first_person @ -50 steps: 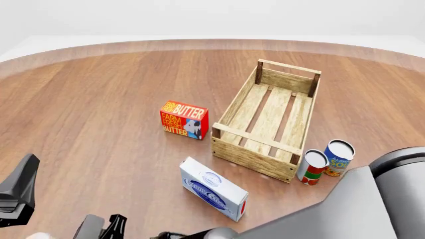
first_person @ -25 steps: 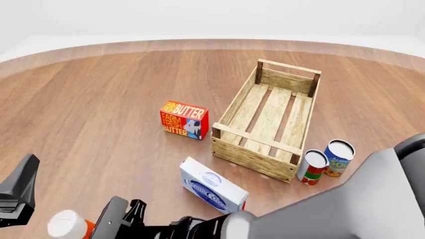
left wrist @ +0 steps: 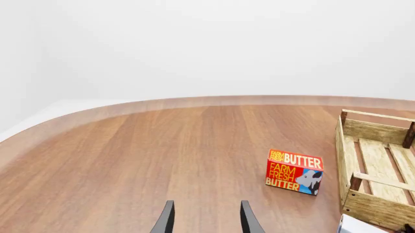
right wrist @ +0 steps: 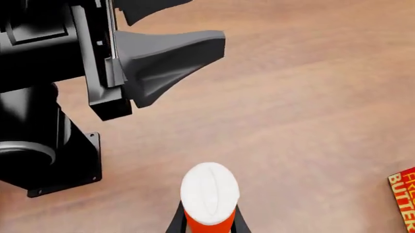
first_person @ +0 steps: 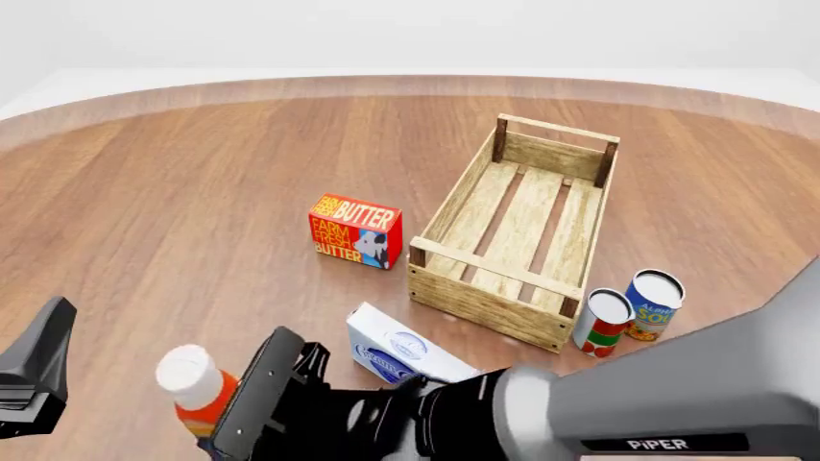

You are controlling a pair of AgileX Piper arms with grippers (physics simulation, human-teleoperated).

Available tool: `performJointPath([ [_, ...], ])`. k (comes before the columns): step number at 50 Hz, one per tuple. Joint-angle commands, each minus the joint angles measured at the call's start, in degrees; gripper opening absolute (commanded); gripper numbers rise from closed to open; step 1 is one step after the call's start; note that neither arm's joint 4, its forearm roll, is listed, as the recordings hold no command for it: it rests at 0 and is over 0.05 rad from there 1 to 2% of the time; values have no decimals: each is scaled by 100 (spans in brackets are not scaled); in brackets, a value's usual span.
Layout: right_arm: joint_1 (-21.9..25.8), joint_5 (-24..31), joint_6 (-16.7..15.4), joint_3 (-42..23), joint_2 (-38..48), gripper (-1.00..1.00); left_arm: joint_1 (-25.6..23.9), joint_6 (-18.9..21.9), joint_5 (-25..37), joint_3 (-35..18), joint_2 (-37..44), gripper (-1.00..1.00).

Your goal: Pick up the ketchup, and put it in the wooden tray.

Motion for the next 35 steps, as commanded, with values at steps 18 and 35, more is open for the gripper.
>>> performJointPath([
  [18, -461, 1461, -26, -990, -835, -100, 0, 0, 0, 0, 0, 100],
  [35, -872, 2623, -107, -2102, -962, -100, 0, 0, 0, 0, 0, 100],
])
